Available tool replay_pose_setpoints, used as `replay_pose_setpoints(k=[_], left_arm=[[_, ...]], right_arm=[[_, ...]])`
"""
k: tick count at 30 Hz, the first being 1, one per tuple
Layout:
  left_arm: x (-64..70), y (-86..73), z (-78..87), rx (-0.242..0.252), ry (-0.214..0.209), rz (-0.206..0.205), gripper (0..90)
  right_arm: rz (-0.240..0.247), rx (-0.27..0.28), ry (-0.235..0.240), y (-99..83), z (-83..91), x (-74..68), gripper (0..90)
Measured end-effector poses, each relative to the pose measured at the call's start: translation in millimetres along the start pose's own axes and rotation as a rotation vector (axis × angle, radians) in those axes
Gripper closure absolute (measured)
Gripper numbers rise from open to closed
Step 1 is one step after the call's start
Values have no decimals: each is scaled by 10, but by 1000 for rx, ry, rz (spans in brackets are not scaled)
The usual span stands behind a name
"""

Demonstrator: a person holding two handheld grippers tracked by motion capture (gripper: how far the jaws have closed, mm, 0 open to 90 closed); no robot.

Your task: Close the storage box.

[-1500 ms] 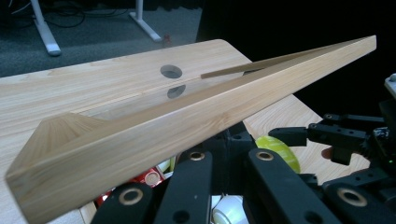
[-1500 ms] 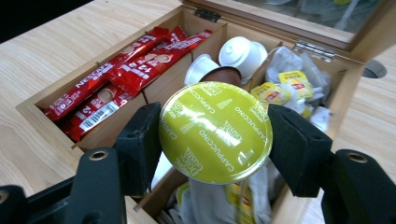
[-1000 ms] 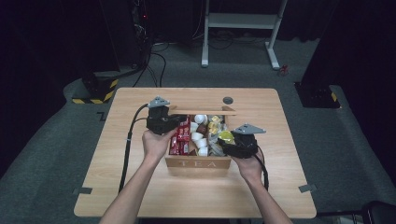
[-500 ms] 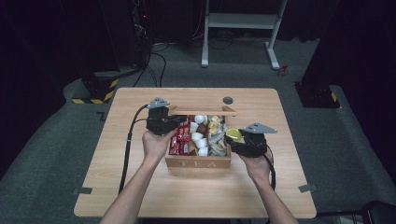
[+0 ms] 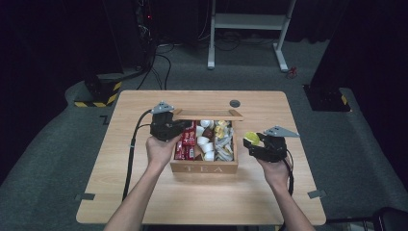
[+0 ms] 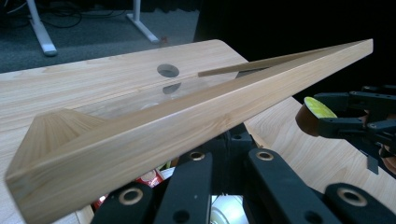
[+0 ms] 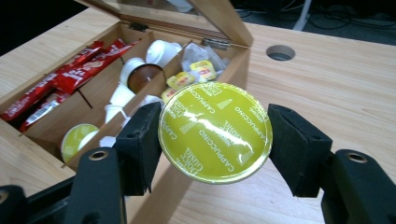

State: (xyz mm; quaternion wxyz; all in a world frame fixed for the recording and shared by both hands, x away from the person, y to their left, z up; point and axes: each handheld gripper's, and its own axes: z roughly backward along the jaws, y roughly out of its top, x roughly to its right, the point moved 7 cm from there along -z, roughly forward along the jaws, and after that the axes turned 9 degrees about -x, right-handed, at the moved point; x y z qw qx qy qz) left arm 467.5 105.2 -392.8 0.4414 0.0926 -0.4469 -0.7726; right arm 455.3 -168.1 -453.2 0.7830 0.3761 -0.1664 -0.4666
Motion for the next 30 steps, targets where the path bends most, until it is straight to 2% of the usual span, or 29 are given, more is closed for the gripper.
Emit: replay_pose_setpoints(k=[6,8,18,25,30], left_arm=[[2,-22,5,3,-2,-3,900],[0,-25,2,2,9,-15,900],[9,-42,3,-1,-3,-3,900],[15,-71,2,-6,-4,-6,900],[18,-100,2,-14,-4,-12,900]], right_arm=[[-9,-10,-22,-52,4,97,381],[-19,-16,-33,-82,-9,140,381],[-48,-48,-76,-192,-61,329,381],[-89,-84,-92,-326,-195,421,381],[-94,-109,-101,-415,-299,445,380]])
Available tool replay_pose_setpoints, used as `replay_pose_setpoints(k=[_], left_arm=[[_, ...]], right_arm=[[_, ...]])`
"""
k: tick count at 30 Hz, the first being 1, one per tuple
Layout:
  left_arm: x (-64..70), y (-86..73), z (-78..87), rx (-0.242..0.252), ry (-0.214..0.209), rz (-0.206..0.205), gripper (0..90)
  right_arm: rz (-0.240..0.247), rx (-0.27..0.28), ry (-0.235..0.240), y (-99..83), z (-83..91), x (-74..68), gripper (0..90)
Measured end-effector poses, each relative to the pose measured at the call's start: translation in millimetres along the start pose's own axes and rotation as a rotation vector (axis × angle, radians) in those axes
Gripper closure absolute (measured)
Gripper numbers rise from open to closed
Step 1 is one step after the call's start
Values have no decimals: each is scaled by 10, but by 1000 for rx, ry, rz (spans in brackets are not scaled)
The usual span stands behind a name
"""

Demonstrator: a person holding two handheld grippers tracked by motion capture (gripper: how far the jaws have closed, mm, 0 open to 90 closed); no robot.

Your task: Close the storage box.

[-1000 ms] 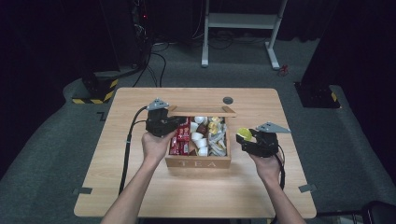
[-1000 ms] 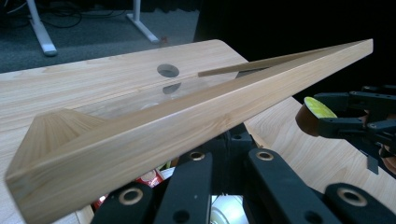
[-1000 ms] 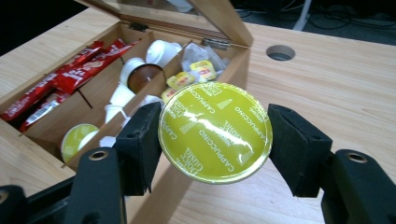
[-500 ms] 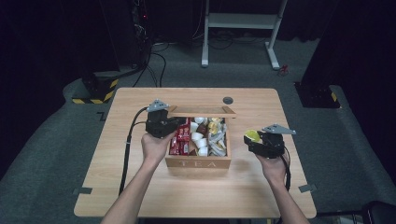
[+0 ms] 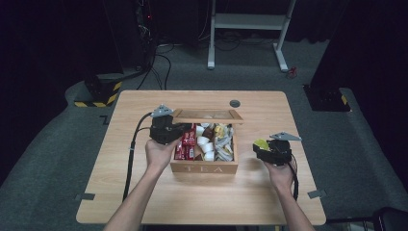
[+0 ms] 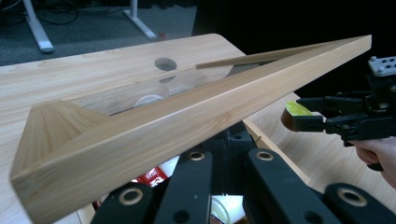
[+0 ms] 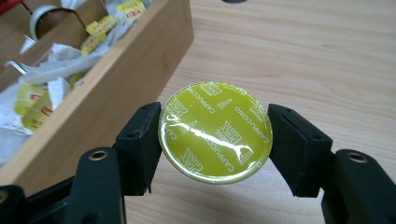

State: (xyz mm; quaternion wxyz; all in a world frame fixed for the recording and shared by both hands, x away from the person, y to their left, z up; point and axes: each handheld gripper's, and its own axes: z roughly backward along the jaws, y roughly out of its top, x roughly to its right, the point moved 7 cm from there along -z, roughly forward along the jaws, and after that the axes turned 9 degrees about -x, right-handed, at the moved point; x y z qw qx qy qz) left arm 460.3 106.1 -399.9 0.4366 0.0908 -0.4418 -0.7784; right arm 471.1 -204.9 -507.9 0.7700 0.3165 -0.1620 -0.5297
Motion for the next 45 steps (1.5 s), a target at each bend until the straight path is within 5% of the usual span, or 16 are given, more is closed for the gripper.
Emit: replay_pose_setpoints(k=[25,45], left_arm=[[24,-112,-2,3,-13,10,900],[32,-170,21,-10,-7,-9,900]], right_arm=[[18,-96,-72,-153,-351,20,376],[41,-72,-19,-140,-299,-33,313]])
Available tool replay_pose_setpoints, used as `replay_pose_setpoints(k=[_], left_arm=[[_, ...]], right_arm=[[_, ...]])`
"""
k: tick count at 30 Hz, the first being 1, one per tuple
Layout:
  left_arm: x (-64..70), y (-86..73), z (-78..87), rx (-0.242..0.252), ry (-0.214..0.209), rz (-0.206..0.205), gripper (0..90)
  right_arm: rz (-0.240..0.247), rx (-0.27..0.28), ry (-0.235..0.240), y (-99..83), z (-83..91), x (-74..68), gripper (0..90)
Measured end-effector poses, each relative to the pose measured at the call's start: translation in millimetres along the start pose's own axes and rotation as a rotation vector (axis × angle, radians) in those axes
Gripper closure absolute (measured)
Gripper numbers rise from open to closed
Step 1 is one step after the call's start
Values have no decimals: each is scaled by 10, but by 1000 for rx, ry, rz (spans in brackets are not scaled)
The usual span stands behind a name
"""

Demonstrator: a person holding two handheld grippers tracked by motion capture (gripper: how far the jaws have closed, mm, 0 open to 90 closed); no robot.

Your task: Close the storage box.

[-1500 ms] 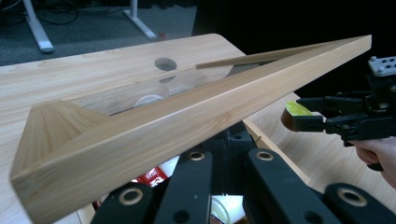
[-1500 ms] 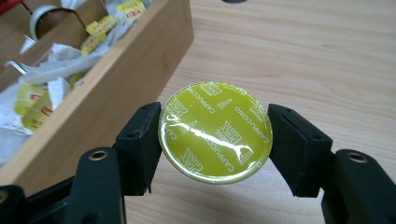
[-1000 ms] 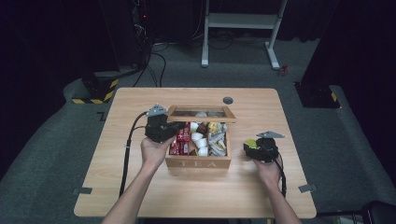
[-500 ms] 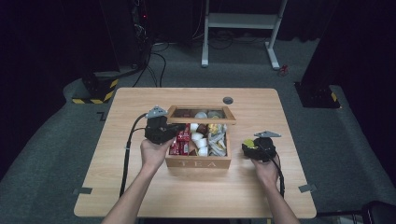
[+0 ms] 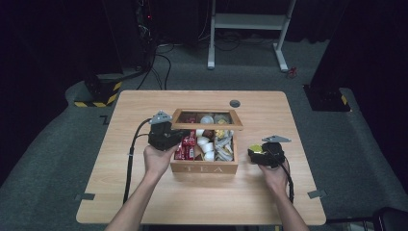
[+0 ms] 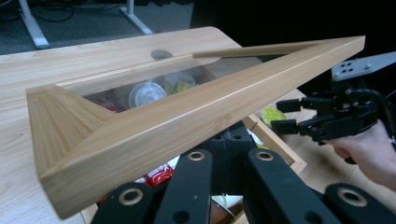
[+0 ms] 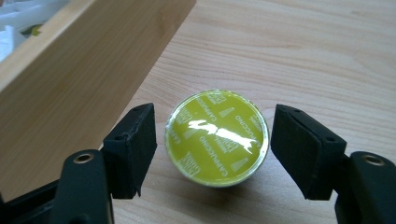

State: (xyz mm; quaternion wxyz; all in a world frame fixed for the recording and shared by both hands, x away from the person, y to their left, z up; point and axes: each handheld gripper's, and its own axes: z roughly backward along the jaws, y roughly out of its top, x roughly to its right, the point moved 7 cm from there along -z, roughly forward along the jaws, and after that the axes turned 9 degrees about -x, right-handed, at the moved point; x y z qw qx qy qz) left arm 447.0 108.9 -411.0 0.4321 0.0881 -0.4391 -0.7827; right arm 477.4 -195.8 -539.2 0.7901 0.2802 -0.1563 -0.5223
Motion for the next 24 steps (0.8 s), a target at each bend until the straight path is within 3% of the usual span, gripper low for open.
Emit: replay_pose_setpoints(k=[7,13,24], left_arm=[[8,4,-12,2,-4,7,900],[21,-14,-20,-8,-4,-4,900],[31,-74,-17,-31,-10,2,900]], right_arm=[[2,51,12,18,150,4,321],[-12,100,16,-2,316,87,347],[-53,152,19,-186,507,214,364]])
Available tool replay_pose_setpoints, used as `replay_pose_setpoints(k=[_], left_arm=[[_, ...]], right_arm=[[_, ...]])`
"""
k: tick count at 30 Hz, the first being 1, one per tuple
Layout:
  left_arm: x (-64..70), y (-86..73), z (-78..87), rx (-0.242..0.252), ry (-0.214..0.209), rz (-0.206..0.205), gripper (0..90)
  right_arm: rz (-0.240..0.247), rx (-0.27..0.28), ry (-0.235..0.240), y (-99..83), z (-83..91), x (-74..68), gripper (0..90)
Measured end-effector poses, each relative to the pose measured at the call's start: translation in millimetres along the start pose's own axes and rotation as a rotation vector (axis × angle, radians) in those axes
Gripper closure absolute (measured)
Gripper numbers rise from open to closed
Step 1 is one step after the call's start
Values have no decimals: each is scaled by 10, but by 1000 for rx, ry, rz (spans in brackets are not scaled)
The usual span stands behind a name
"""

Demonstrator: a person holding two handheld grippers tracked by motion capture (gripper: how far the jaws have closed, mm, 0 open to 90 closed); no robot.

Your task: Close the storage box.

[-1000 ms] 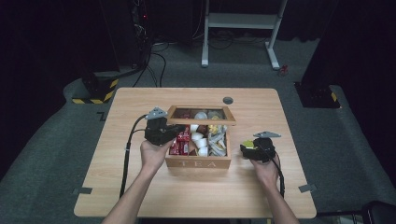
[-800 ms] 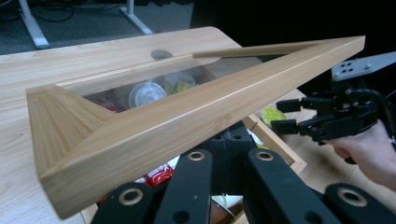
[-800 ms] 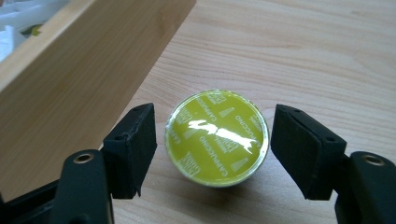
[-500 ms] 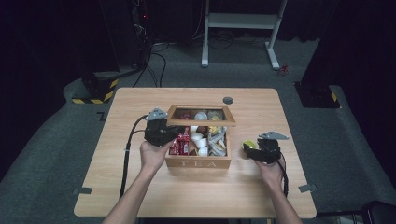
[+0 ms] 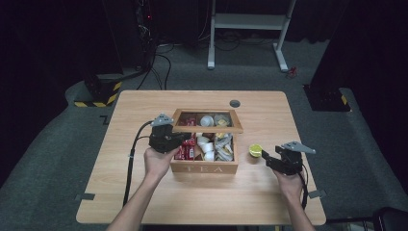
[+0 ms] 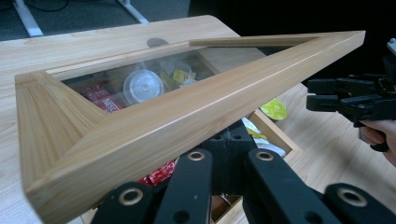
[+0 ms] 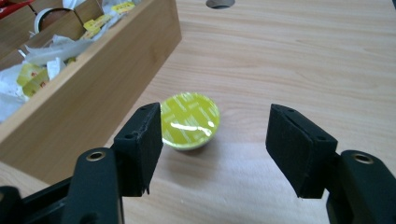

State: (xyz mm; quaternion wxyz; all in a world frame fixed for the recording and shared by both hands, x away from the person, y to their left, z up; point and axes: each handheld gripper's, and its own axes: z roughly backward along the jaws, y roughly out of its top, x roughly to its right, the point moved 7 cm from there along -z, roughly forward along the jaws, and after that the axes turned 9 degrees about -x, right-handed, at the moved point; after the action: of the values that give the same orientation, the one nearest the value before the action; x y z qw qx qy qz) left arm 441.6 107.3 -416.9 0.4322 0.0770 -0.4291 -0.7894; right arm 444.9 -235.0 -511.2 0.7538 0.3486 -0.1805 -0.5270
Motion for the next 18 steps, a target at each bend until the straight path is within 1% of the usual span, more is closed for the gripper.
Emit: replay_pose_setpoints(k=[3,5,7,8,10,16,17,18], left_arm=[[3,-9,0,0,-2,6,900],[5,-16,-3,1,-6,9,900],[5,-27,-5,-3,-8,7,900],[2,-32,-6,-6,-7,1,900],[2,-40,-8,-3,-9,5,900],[4,-63,-20,-6,-13,10,900],[8,-67,-21,-6,-13,13,900],[8,-72,-22,-6,-14,12,900]], right_arm=[[-5,-2,-13,-75,31,43,369],[-22,1,-18,-124,60,80,375],[-46,-9,-30,-191,80,132,398],[-58,-13,-27,-216,84,144,404],[-71,-17,-29,-280,95,178,420],[-79,-37,-52,-445,93,242,430],[-84,-48,-57,-482,86,250,433],[-84,-48,-57,-482,86,250,433]])
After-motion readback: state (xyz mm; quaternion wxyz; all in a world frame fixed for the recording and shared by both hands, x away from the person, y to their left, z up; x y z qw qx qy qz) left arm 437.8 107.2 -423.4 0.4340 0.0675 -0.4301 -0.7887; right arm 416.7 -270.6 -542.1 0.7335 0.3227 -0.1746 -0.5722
